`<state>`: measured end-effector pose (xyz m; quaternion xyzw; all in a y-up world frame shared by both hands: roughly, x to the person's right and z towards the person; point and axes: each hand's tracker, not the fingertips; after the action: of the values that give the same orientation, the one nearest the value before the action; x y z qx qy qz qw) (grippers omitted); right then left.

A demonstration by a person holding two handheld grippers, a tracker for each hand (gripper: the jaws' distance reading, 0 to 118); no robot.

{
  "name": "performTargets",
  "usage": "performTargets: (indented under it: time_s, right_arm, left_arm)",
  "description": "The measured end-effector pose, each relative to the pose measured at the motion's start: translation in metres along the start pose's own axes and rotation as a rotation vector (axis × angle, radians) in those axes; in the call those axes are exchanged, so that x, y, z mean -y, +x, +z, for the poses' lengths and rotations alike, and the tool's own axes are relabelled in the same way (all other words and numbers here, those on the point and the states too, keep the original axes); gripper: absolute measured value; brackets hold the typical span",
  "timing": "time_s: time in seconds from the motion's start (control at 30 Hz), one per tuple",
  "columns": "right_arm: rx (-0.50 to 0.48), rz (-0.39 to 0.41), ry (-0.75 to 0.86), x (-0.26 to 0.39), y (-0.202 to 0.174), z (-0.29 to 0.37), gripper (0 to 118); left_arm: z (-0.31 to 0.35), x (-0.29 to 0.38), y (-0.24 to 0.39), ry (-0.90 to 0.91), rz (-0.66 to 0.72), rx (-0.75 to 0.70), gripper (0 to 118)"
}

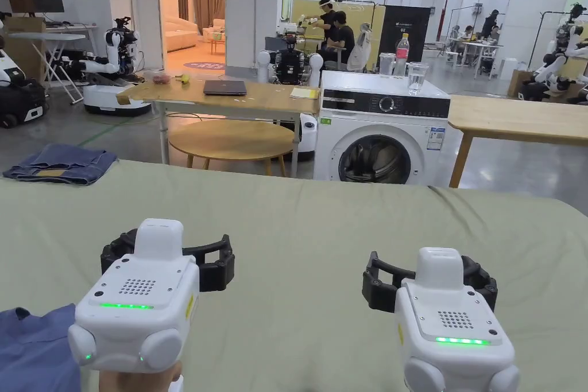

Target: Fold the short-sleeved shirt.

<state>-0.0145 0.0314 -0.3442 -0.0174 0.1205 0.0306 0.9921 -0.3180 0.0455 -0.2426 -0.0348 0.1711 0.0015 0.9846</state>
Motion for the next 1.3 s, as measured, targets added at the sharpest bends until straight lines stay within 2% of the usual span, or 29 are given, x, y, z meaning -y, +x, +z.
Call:
performTargets:
  time_s: [0.2,0.37,0.63,1.07,1.1,1.13,1.17,1.23,1.27,1.3]
  right_arm:
    - [0.002,-0.065,-0.006,-0.005,0.004,0.000,118]
    - [0.009,-0.082,-0.013,-0.004,0.006,-0.002,118]
    - [0.010,-0.042,-0.002,-0.002,0.001,0.002,118]
    - [0.019,-0.018,0.023,-0.005,-0.003,0.006,116]
    - [0.019,-0.020,0.029,-0.005,-0.003,0.007,110]
    - [0.016,-0.024,0.040,-0.006,-0.004,0.009,97]
    - [0.017,-0.025,0.045,-0.007,-0.005,0.010,73]
    - [0.022,-0.029,0.041,-0.009,-0.005,0.009,34]
    - [0.021,-0.041,0.038,-0.010,-0.006,0.008,13]
    - [0.025,-0.043,0.033,-0.011,-0.006,0.009,9]
  left_arm:
    - [0.002,-0.002,-0.002,0.012,0.013,0.003,118]
    - [0.002,-0.004,-0.007,0.009,0.027,-0.004,118]
    - [0.006,-0.005,-0.007,0.025,0.028,-0.008,118]
    - [0.009,-0.006,-0.003,0.031,0.045,-0.008,115]
    - [0.010,-0.006,-0.002,0.035,0.041,-0.007,111]
    - [0.011,-0.006,-0.002,0.041,0.037,-0.004,102]
    - [0.011,-0.006,-0.002,0.040,0.031,-0.006,86]
    - [0.010,-0.007,-0.001,0.032,0.011,-0.013,52]
    - [0.010,-0.006,-0.001,0.028,0.002,-0.019,29]
    - [0.010,-0.006,0.000,0.024,-0.003,-0.021,15]
